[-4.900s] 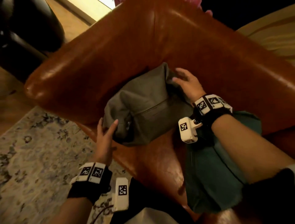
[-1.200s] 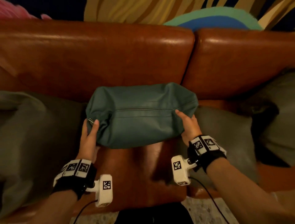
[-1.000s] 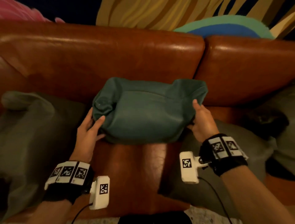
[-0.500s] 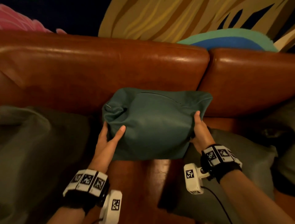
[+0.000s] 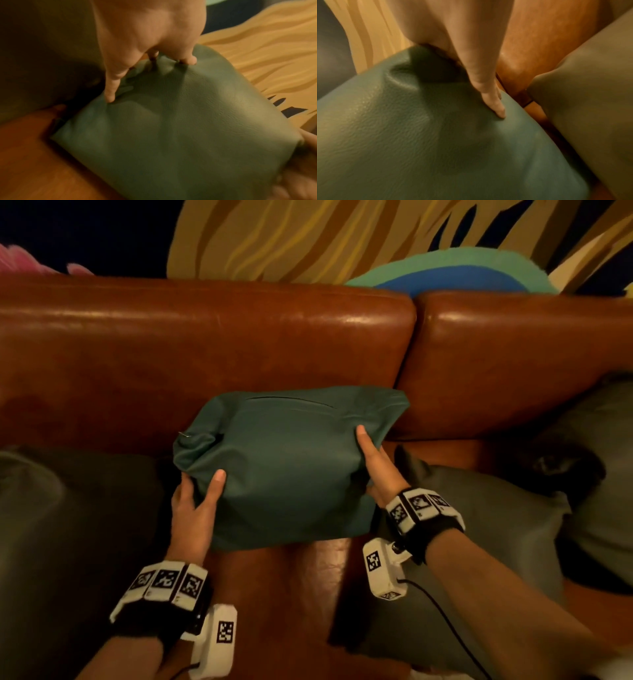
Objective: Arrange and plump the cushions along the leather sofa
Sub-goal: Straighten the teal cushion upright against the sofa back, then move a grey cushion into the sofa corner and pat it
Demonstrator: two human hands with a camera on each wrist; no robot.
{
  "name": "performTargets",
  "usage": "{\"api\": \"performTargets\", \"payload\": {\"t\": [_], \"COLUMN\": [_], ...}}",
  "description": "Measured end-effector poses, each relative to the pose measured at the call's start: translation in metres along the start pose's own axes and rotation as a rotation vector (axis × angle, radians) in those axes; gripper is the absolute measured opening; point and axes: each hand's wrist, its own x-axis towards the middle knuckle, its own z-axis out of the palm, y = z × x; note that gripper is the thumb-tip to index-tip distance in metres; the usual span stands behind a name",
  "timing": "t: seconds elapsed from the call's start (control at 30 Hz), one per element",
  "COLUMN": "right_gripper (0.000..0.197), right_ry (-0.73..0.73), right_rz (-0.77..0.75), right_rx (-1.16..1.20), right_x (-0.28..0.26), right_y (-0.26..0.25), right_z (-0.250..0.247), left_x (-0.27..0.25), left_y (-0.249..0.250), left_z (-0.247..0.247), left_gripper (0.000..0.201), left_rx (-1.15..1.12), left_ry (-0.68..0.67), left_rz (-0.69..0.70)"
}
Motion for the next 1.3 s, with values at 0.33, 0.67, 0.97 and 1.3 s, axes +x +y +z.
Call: {"api": "performTargets", "payload": {"t": [0.33, 0.67, 0.97, 1.3], "right_gripper": [0.052, 0.007, 0.098, 0.075], "right_ry": [0.127, 0.613, 0.339, -0.115], "right_rz": [-0.092, -0.089, 0.402, 0.168], "right_rx": [-0.408, -0.376, -0.304, -0.193], "right_x": [-0.062, -0.113, -0.127, -0.147], "right_y": [-0.033, 0.020, 0.092, 0.071], "right_z": [-0.078, -0.298, -0.384, -0.346], "left_x": [-0.065, -0.204, -0.282, -0.257], "left_y": [0.041, 0.021, -0.062, -0.059], "left_z": [0.013, 0.155, 0.300, 0.291], "left_gripper": [0.072, 0.036, 0.084, 0.071], "left_rx": [0.137, 0.596, 0.623, 0.361], "left_ry": [0.367, -0.266, -0.321, -0.115], "left_rz": [0.286, 0.706, 0.146, 0.050]}}
